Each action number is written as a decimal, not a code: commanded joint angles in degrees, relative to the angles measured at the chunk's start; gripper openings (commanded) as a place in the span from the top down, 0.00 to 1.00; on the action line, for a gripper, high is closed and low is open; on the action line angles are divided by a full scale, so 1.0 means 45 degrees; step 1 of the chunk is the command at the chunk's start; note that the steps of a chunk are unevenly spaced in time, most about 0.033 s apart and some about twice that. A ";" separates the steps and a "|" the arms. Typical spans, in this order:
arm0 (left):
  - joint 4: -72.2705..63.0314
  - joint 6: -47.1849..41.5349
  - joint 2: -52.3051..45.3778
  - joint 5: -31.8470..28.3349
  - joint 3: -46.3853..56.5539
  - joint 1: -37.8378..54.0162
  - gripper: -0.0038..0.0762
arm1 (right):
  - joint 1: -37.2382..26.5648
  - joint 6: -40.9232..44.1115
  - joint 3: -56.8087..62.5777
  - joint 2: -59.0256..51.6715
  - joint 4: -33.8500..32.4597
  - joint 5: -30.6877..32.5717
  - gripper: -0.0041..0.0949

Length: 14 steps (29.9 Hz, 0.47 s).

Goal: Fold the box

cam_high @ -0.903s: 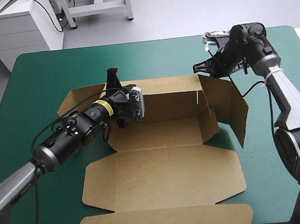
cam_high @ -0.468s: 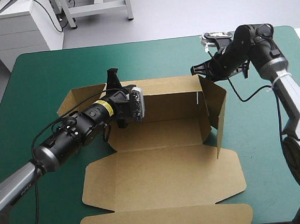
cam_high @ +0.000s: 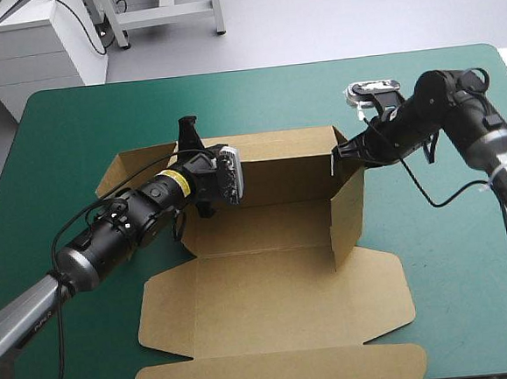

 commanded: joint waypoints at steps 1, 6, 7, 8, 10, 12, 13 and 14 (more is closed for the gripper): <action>-0.0087 -0.0295 -0.0421 -0.0063 -0.0312 0.0077 0.96 | -0.0063 -0.0902 0.0946 -0.1437 0.1296 -0.1739 0.97; -0.0087 -0.0444 -0.0421 -0.0063 -0.0312 0.0077 0.96 | -0.0063 -0.2199 0.3161 -0.2444 0.2976 -0.3663 0.97; -0.0087 -0.0504 -0.0421 -0.0033 -0.0312 0.0077 0.96 | -0.0027 -0.2777 0.3693 -0.2622 0.3662 -0.4198 0.97; -0.0087 -0.0506 -0.0421 -0.0033 -0.0312 0.0077 0.96 | -0.0034 -0.3258 0.4206 -0.2756 0.4231 -0.4672 0.97; -0.0087 -0.0506 -0.0421 0.0028 -0.0312 0.0077 0.96 | -0.0034 -0.4451 0.5103 -0.2988 0.5552 -0.5266 0.97; -0.0087 -0.0506 -0.0421 0.0050 -0.0312 0.0077 0.96 | -0.0034 -0.5544 0.5726 -0.3155 0.6629 -0.5518 0.97; -0.0087 -0.0506 -0.0421 0.0050 -0.0312 0.0077 0.96 | 0.0028 -0.6146 0.6005 -0.3179 0.7124 -0.5700 0.97; -0.0087 -0.0506 -0.0421 0.0050 -0.0312 0.0077 0.96 | 0.0109 -0.6544 0.6202 -0.3207 0.7484 -0.5890 0.97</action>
